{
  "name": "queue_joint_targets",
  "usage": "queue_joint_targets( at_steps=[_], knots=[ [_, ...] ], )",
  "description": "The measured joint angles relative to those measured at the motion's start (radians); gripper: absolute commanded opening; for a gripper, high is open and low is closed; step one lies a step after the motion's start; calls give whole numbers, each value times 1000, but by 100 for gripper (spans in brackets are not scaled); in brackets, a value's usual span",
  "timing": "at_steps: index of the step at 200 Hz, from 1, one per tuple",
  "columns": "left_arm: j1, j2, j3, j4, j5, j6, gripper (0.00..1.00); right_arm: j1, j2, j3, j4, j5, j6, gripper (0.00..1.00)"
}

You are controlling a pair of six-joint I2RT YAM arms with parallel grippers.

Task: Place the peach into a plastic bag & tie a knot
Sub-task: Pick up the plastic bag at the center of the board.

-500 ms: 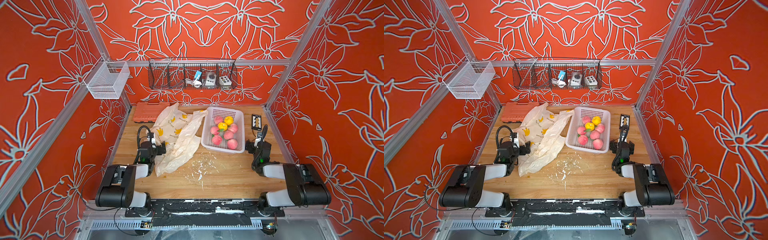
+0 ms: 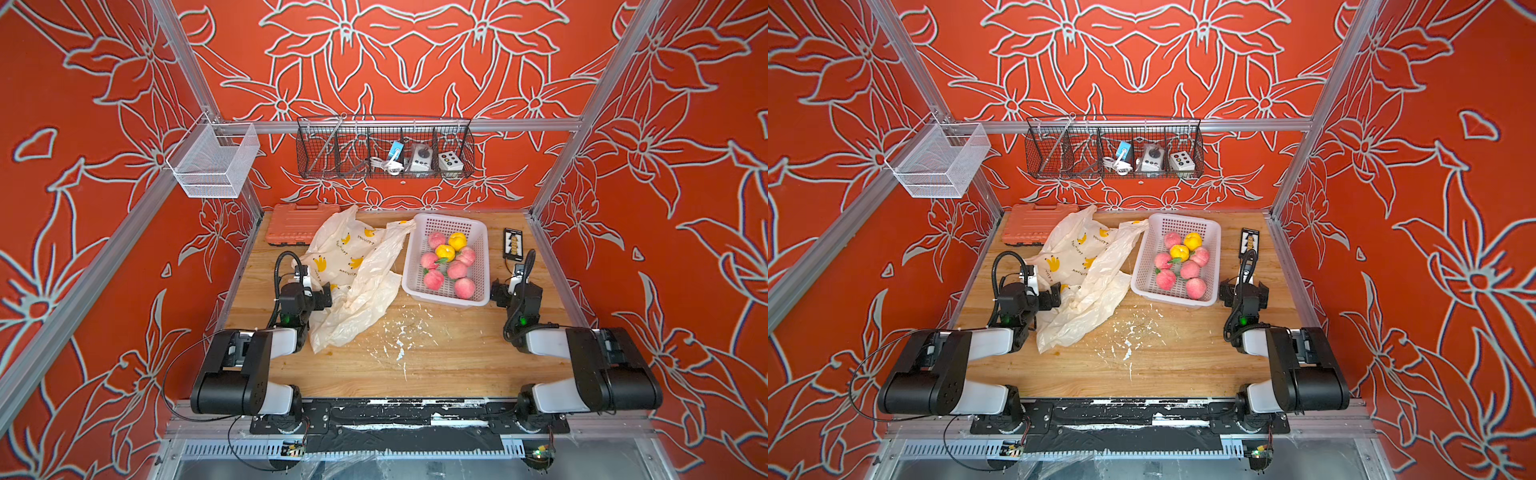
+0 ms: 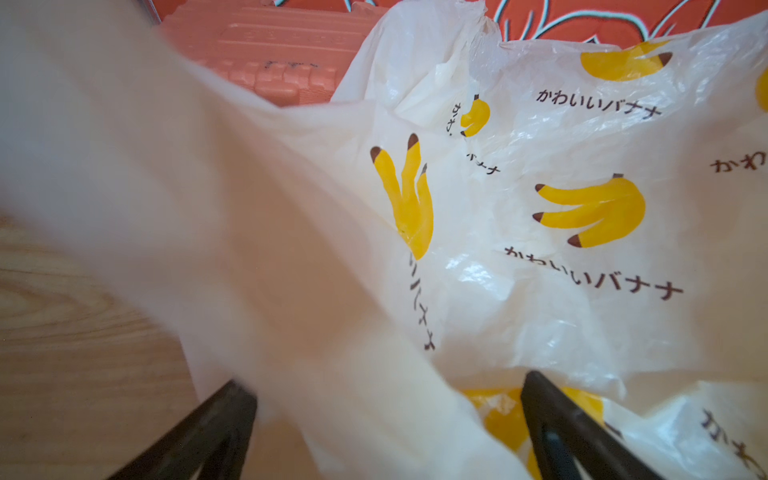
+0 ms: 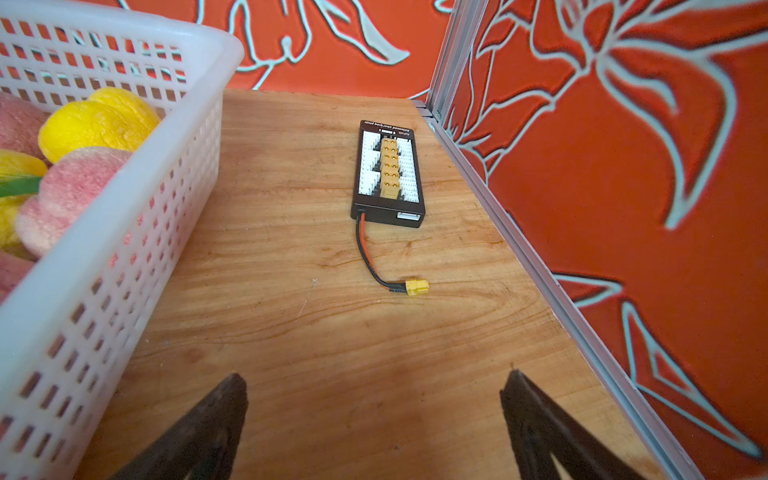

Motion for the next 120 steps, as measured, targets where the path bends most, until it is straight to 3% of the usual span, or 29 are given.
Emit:
queue_joint_targets(
  at_steps=[27, 46, 89, 120],
  knots=[
    [0, 0, 0, 0, -7, 0, 99, 1, -8, 1, -11, 0, -1, 97],
    [-14, -38, 15, -77, -50, -5, 99, 13, -105, 49, -195, 1, -5, 97],
    [-62, -358, 132, -405, -156, -88, 99, 63, -430, 250, -625, 47, 108, 97],
    [-73, -560, 179, -608, -193, -200, 99, 102, -529, 388, -961, 32, 247, 97]
  ],
)
